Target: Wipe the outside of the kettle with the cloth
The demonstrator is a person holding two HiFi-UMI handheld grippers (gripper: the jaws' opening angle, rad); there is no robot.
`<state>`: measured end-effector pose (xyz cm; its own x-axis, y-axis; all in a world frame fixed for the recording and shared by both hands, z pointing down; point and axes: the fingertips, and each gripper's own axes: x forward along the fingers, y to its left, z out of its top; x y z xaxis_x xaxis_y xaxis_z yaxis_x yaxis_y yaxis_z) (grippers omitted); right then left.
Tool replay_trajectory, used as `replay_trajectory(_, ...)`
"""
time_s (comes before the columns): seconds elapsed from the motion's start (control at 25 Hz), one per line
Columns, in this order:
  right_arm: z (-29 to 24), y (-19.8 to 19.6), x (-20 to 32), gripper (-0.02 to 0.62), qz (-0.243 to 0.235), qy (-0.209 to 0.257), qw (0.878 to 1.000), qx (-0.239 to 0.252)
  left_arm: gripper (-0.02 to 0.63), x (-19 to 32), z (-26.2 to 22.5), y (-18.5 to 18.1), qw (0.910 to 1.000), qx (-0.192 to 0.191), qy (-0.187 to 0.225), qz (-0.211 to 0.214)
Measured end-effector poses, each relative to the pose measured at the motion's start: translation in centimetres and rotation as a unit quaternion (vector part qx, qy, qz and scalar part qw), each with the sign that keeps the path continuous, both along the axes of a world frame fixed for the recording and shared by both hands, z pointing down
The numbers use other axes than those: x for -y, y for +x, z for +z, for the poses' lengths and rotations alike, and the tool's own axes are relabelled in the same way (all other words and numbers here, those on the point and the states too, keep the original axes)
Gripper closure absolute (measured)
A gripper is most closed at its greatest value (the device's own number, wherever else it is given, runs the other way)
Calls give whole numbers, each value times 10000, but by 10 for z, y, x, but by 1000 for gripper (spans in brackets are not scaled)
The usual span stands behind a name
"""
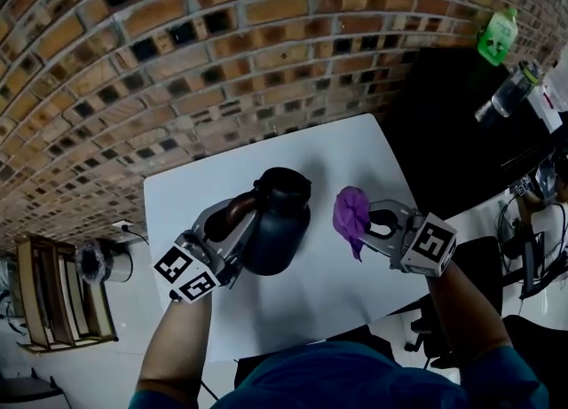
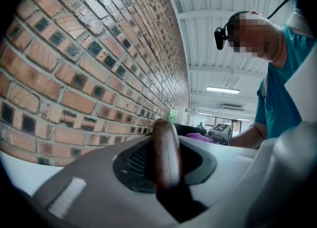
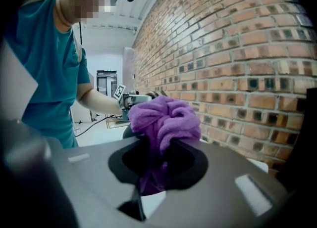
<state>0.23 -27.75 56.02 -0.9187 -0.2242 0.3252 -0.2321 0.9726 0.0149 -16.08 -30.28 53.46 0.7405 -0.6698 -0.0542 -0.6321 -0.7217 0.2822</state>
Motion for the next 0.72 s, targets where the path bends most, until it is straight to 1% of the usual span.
replay_trajectory(0.12, 12, 1, 1, 531, 5, 6, 10000, -27, 503, 6, 13, -1, 9999, -69, 106, 5)
replay_trajectory(0.24, 18, 2, 1, 531, -5, 45, 10000, -61, 503, 6, 19, 0, 9993, -36, 369, 63)
replay_trajectory(0.44, 20, 0, 2, 531, -82, 268, 9995, -130, 504, 1, 21, 11, 9950, 143, 906, 407)
replay_trajectory(0.52, 22, -2, 4, 531, -109, 382, 9990, -199, 505, 1, 26, 15, 9941, 133, 954, 502)
replay_trajectory(0.6, 25, -2, 4, 531, -110, 464, 9986, -221, 503, 1, 31, 14, 9940, 43, 954, 530)
replay_trajectory(0.72, 27, 0, 4, 531, -56, 468, 9989, -60, 505, -1, 31, 10, 9932, -101, 1021, 553)
